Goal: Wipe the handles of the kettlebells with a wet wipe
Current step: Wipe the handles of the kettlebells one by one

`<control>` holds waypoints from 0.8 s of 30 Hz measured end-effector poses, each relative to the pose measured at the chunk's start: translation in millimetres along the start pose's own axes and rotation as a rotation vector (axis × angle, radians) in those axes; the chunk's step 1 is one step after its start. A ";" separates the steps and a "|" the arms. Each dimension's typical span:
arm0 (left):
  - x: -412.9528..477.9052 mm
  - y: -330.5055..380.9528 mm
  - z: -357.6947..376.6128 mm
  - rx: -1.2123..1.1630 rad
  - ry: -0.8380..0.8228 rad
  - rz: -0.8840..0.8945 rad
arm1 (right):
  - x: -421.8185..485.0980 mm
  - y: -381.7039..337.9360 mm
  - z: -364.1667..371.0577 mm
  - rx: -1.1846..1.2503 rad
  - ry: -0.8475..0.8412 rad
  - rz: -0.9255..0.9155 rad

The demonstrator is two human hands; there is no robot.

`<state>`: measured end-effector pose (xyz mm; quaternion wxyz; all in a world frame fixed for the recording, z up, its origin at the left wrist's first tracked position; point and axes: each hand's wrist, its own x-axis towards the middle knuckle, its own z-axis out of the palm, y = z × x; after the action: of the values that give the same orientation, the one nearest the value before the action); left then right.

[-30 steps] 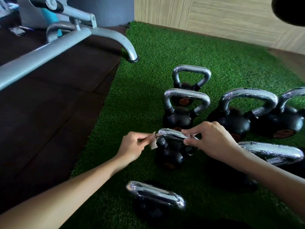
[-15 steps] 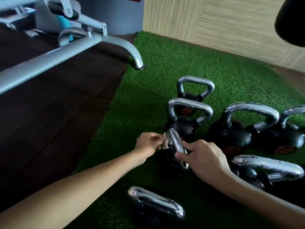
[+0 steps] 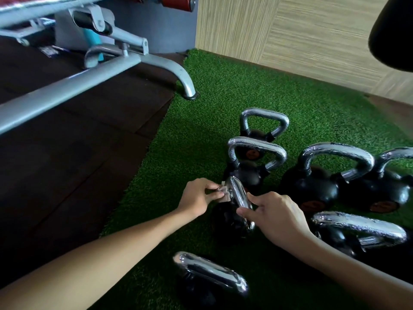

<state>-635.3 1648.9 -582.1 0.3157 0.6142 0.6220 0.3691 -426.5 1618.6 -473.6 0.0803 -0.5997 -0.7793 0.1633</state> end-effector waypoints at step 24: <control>-16.4 57.9 -0.5 -0.671 0.102 -0.544 | 16.7 10.8 -17.2 0.088 -0.283 -0.136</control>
<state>-604.2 1630.9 -533.8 0.5526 0.2724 0.6213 0.4841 -415.6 1639.8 -462.5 0.0069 -0.5123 -0.8139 0.2742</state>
